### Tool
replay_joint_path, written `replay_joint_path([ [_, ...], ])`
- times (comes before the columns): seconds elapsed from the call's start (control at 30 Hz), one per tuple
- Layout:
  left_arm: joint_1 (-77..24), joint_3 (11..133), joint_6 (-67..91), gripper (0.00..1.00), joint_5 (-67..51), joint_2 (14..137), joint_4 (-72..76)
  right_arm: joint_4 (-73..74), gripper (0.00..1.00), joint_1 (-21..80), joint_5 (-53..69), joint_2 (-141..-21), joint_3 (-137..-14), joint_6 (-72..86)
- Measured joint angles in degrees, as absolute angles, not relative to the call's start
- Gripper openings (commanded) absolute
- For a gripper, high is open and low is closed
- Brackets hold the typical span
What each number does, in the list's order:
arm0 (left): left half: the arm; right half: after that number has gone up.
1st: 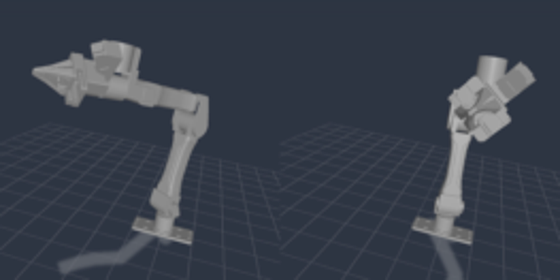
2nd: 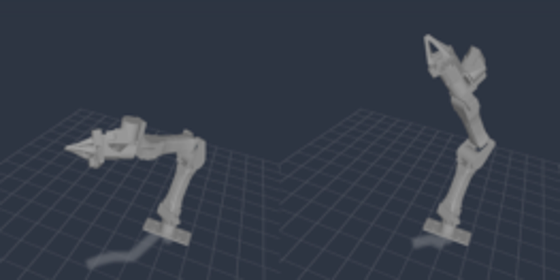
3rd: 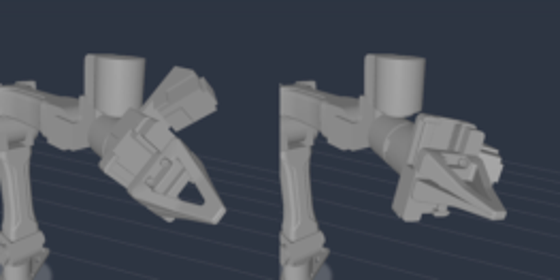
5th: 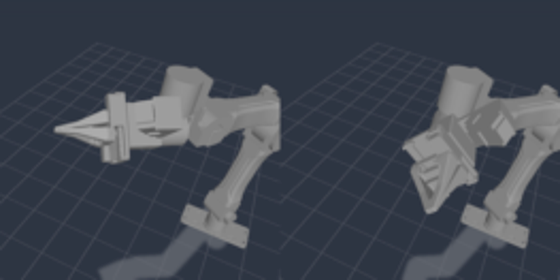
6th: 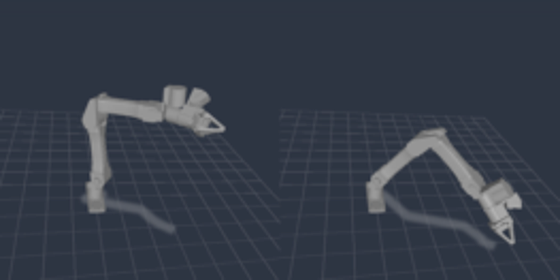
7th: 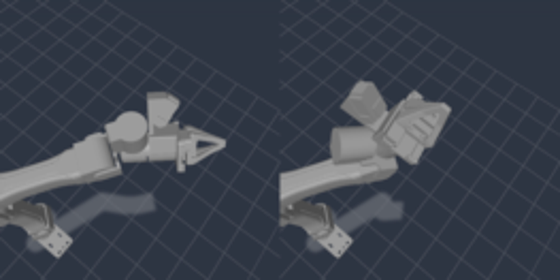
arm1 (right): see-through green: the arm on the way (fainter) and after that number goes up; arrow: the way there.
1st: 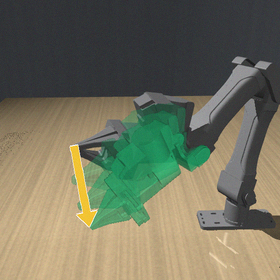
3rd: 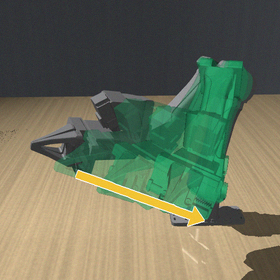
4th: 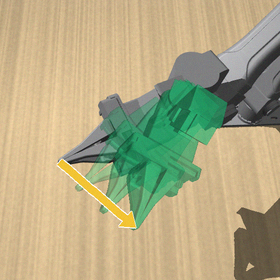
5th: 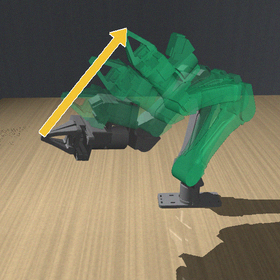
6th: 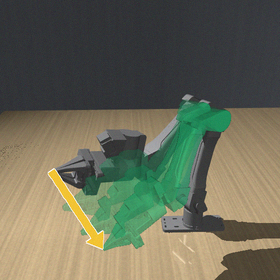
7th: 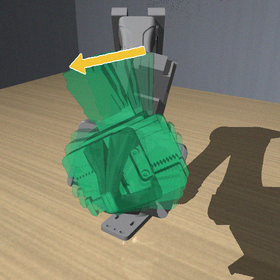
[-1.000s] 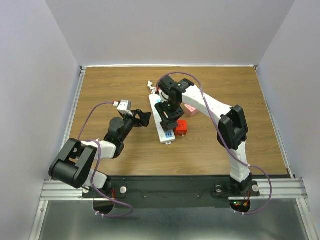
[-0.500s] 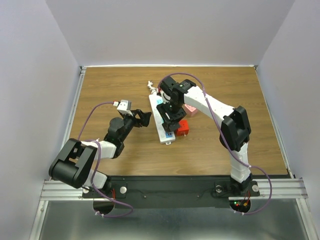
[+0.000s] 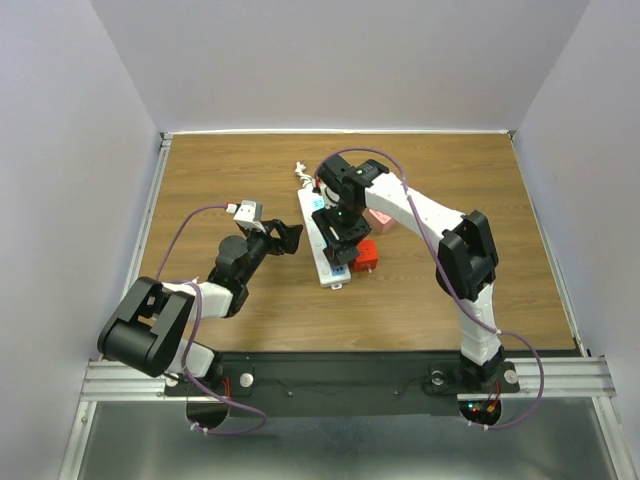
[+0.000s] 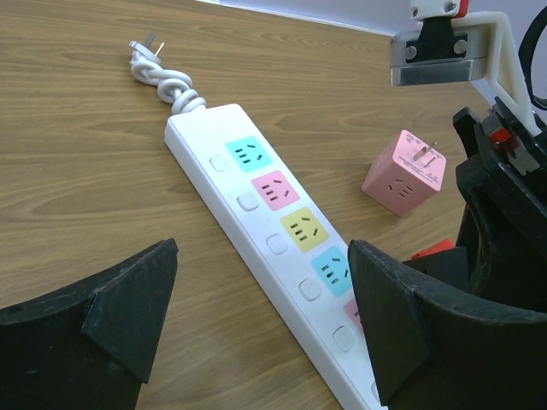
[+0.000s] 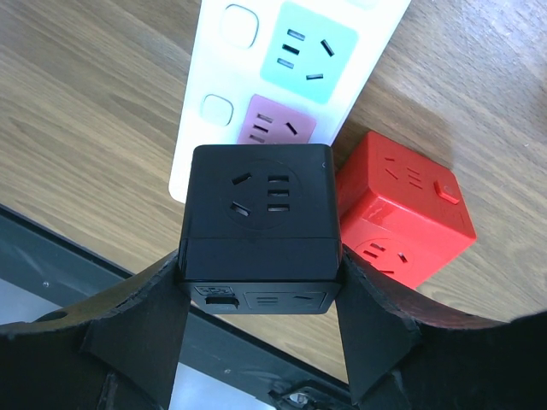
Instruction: Insert the plug
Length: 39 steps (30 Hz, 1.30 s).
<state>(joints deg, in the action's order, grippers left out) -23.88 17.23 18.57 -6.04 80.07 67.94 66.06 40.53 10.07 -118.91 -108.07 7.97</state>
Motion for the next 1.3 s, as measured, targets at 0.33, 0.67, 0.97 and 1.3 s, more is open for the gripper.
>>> replay_joint_path([
  [0.33, -23.9, 16.4, 18.6, 0.92, -6.3, 79.8, 68.1, 67.4, 0.01, 40.5, 10.1, -121.5, -111.9, 7.9],
  [0.67, -23.9, 16.4, 18.6, 0.92, -6.6, 79.7, 68.4, 67.9, 0.01, 40.5, 9.8, -122.3, -112.9, 8.1],
  [0.97, -23.9, 16.0, 18.6, 0.92, -6.9, 79.6, 68.4, 70.6, 0.02, 40.5, 7.2, -125.7, -118.2, 9.3],
  [1.3, -23.9, 15.8, 18.6, 0.92, -7.1, 79.6, 68.8, 68.6, 0.0, 40.5, 4.4, -124.7, -116.5, 13.5],
])
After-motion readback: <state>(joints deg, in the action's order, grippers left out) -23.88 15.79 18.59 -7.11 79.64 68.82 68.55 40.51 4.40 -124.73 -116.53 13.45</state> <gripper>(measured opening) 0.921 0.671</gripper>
